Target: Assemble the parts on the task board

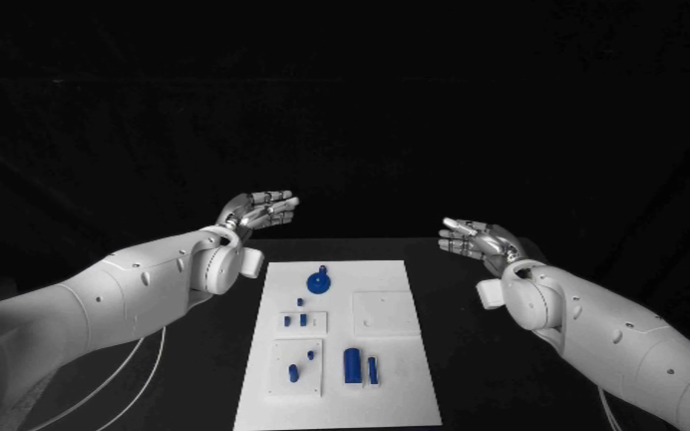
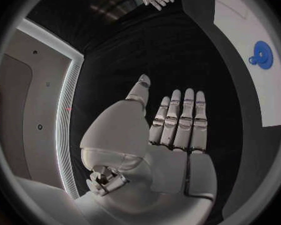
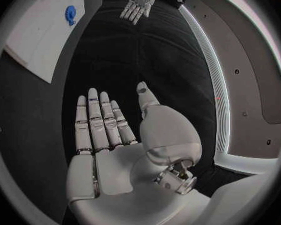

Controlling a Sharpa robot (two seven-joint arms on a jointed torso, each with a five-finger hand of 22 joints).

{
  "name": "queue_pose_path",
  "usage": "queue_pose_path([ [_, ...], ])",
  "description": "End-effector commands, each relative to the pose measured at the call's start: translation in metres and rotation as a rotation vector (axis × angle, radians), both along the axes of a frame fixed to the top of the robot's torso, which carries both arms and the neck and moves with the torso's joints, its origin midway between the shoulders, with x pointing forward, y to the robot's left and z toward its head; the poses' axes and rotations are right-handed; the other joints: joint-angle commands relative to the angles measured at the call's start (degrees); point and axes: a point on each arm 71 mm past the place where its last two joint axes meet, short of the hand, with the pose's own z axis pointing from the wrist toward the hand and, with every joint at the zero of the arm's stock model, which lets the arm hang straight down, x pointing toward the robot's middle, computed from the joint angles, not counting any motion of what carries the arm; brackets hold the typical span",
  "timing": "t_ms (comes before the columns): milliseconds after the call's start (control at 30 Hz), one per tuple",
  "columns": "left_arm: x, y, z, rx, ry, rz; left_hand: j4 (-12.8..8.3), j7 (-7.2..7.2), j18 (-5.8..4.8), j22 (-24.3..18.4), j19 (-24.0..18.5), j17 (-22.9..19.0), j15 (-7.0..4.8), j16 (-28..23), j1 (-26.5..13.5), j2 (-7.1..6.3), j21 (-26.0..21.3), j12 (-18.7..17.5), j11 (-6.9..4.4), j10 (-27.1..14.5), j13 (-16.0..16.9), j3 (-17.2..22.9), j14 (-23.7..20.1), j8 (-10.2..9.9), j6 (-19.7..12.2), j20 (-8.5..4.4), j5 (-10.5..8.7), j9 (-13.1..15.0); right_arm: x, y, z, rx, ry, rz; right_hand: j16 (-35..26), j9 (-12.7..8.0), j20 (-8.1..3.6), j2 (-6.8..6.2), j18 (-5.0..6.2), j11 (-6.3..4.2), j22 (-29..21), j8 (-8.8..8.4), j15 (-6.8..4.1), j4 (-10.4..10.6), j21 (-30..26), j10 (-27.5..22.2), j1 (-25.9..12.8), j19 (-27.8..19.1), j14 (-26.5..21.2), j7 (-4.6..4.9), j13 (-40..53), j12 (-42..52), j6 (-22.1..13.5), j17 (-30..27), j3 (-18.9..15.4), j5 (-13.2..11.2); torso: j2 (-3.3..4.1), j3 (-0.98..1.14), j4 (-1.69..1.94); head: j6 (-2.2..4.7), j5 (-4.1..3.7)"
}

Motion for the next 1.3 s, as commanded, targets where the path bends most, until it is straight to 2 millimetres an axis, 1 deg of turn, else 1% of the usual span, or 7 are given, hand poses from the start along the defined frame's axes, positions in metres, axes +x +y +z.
queue_pose_path([
  [33,-0.003,-0.005,-0.001,-0.005,-0.003,0.003,2.2,-4.22,-3.44,-2.8,-35.3,-2.3,-5.4,-2.3,-21.7,-1.65,-3.3,-2.2,-4.73,-49.7,-2.2,2.2,-44.1,-2.3,-35.4,-6.01,-5.12,-2.2,0.0,0.003,0.004,0.004,-0.013,-0.005,-2.3,-2.3,-6.92,-5.0,-6.13,-5.27,-2.5,-2.33,-5.01,7.8,-3.0,-49.9,-18.9,-37.4,-55.5,-5.1,-2.2,-2.3,-37.2,-2.3,0.8,-5.7,-0.63,0.05,0.56,-0.38,-0.48],
  [67,-0.004,-0.006,-0.002,-0.008,-0.004,0.005,2.2,-4.22,-3.44,-2.8,-35.3,-2.3,-5.4,-2.3,-23.6,-1.65,-3.3,-2.2,-4.73,-49.7,-2.2,2.2,-44.1,-2.3,-35.4,-6.01,-5.12,-2.2,-0.001,0.005,0.006,0.006,-0.018,-0.007,-2.3,-2.3,-6.92,-5.0,-6.13,-5.27,-2.5,-2.33,-5.01,7.8,-3.0,-49.9,-59.5,-37.4,-55.5,-5.1,-2.2,-2.3,-37.2,-2.3,0.8,-5.7,-0.94,0.1,0.81,-0.52,-0.7],
  [133,-0.01,-0.012,-0.004,-0.016,-0.005,0.011,2.2,-4.22,-3.44,-2.8,-35.3,-2.3,-5.4,-2.3,-28.0,-1.65,-3.3,-2.2,-4.73,-49.7,-2.2,2.2,-44.1,-2.3,-35.4,-6.01,-5.12,-2.2,-0.002,0.01,0.011,0.011,-0.035,-0.014,-2.3,-2.3,-6.92,-5.0,-6.13,-5.27,-2.5,-2.33,-5.01,7.8,-3.0,-49.9,-59.5,-37.4,-55.5,-5.1,-2.2,-2.3,-37.2,-2.3,0.8,-5.7,-1.95,0.28,1.65,-0.98,-1.44],
  [167,-0.012,-0.014,-0.005,-0.021,-0.006,0.015,2.2,-4.22,-3.44,-2.8,-35.3,-2.3,-5.4,-2.3,-68.5,-1.65,-3.3,-2.2,-4.73,-49.7,-2.2,2.2,-44.1,-2.3,-35.4,-6.01,-5.12,-2.2,-0.003,0.012,0.013,0.014,-0.042,-0.017,-2.3,-2.3,-6.92,-5.0,-6.13,-5.27,-2.5,-2.33,-5.01,7.8,-3.0,-49.9,-59.5,-37.4,-55.5,-5.1,-2.2,-2.3,-37.2,-2.3,0.8,-5.7,-2.37,0.35,1.99,-1.18,-1.75],
  [367,-0.035,-0.036,-0.011,-0.054,-0.012,0.044,2.2,-4.22,-3.44,-2.8,-35.3,-2.3,-5.4,-2.3,-68.5,-1.65,-3.3,-2.2,-4.73,-49.7,-2.2,2.2,-44.1,-2.3,-35.4,-6.01,-5.12,-2.2,-0.015,0.032,0.03,0.035,-0.094,-0.044,-2.3,-2.3,-6.92,-5.0,-6.13,-5.27,-2.5,-2.33,-5.01,7.8,-3.0,-49.9,-59.5,-37.4,-55.5,-5.1,-2.2,-2.3,-37.2,-2.3,0.8,-5.7,-3.72,0.59,3.11,-1.8,-2.75],
  [833,-0.104,-0.083,-0.006,-0.12,-0.024,0.121,2.2,-4.22,-3.44,-2.8,-35.3,-2.3,-5.4,-2.3,-68.5,-1.65,-3.3,-2.2,-4.73,-49.7,-2.2,2.2,-44.1,-2.3,-35.4,-6.01,-5.12,-2.2,-0.079,0.079,0.053,0.061,-0.118,-0.13,-2.3,-2.3,-6.92,-5.0,-6.13,-5.27,-2.5,-2.33,-5.01,7.8,-3.0,-49.9,-59.5,-37.4,-55.5,-5.1,-2.2,-2.3,-37.2,-2.3,0.8,-5.7,-3.75,0.59,3.14,-1.81,-2.77],
  [1300,-0.113,-0.087,-0.003,-0.125,-0.025,0.13,2.2,-4.22,-3.44,-2.8,-35.3,-2.3,-5.4,-2.3,-68.5,-1.65,-3.3,-2.2,-4.73,-49.7,-2.2,2.2,-44.1,-2.3,-35.4,-6.01,-5.12,-2.2,-0.097,0.086,0.055,0.055,-0.102,-0.15,-2.3,-2.3,-6.92,-5.0,-6.13,-5.27,-2.5,-2.33,-5.01,7.8,-3.0,-49.9,-59.5,-37.4,-55.5,-5.1,-2.2,-2.3,-37.2,-2.3,0.8,-5.7,-3.75,0.59,3.14,-1.81,-2.77],
])
